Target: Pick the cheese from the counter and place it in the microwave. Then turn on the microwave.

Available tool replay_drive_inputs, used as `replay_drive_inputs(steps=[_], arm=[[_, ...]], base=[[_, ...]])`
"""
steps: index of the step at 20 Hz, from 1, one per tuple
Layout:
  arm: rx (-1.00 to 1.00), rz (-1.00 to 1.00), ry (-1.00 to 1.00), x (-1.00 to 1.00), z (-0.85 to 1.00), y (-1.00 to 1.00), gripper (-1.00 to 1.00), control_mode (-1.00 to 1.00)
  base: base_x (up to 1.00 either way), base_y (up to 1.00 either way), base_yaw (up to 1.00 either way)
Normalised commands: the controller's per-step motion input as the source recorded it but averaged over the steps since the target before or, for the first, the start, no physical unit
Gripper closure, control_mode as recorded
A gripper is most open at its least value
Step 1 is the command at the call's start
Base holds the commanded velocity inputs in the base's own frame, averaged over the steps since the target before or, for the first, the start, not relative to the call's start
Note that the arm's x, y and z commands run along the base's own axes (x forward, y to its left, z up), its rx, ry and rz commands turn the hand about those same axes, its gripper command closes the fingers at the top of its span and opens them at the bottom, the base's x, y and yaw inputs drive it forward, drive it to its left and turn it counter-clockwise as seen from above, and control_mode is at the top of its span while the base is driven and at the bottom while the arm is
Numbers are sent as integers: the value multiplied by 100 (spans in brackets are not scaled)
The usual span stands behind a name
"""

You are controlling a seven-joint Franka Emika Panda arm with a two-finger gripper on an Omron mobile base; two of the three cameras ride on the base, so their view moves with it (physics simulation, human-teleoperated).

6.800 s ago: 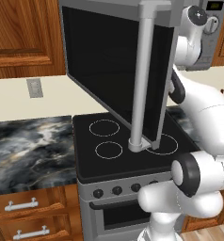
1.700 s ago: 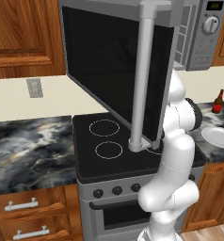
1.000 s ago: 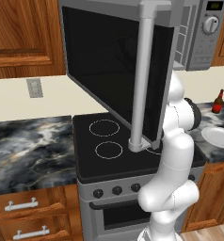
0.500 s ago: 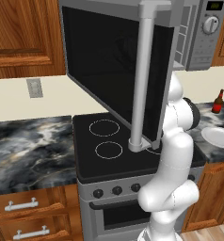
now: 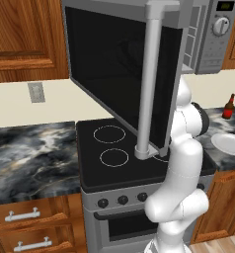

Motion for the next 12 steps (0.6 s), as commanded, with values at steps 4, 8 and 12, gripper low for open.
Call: replay_drive_inputs(steps=[4, 8, 12], arm=[[0, 0, 0, 0, 0, 0, -100, -100], [0, 0, 0, 0, 0, 0, -100, -100], [0, 0, 0, 0, 0, 0, -100, -100]], base=[[0, 0, 0], [0, 0, 0], [0, 0, 0]])
